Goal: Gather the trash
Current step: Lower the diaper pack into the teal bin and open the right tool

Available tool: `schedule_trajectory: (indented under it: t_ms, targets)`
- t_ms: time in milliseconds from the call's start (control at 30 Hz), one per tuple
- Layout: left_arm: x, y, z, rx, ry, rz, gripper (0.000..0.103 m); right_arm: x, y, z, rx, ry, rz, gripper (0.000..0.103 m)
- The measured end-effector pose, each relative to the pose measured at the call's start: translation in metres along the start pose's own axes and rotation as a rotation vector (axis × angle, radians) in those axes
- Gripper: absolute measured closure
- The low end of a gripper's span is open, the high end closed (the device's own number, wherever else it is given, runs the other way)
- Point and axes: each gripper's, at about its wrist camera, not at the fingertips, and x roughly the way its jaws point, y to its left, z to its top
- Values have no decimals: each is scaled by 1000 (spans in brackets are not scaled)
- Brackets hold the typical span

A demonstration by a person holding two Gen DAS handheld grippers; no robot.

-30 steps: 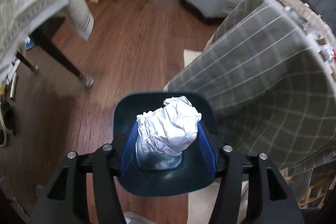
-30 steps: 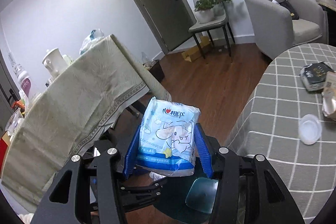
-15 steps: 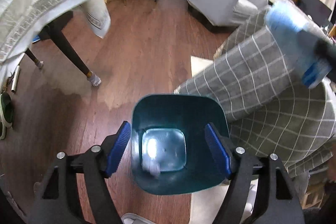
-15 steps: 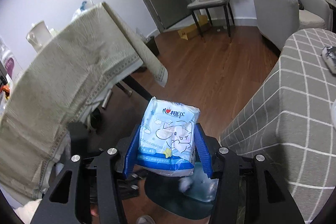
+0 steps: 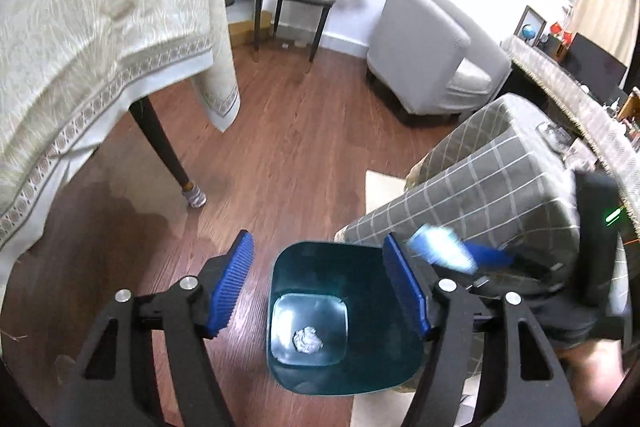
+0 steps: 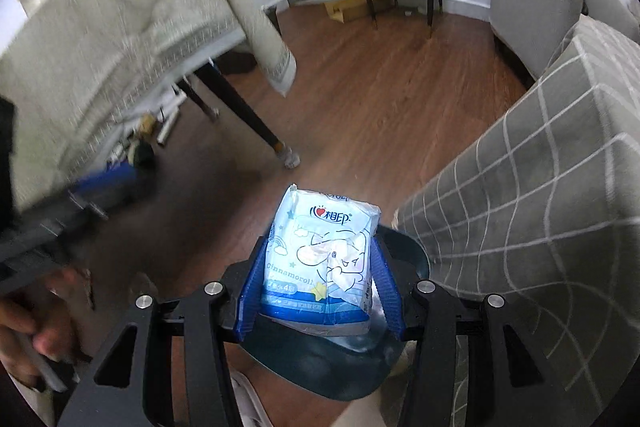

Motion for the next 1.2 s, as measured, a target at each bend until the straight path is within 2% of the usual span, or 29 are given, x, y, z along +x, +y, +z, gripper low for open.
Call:
schedule_trajectory:
  t_ms: [333,433,567,633,800,1000,1200]
  targets:
    - [-26,-19,15,20,-60,-58,51,48,10,-23,-68,138,-69,52]
    - [-33,-26,20,30,-80,-72,52,54,12,-28,-78,163,-80,51]
    - [-41,-33,23,37,-101,-79,52,52,16,-30,-102,165,-107,39]
    - [-43,-33,25,36,-104,-81,52,46,17,-29,-99,153,-95,33]
    - [-48,-39,30,40,-119,-86,52,25,22,-23,-106,102,-71,32]
    - [-59,-53,35,61,-155,-90,52,-21,31,-12,-123,-24,-23,32]
    - [-70,-69,42,85,-203,-106,50,-69,23,-4,-124,-156,-9,32]
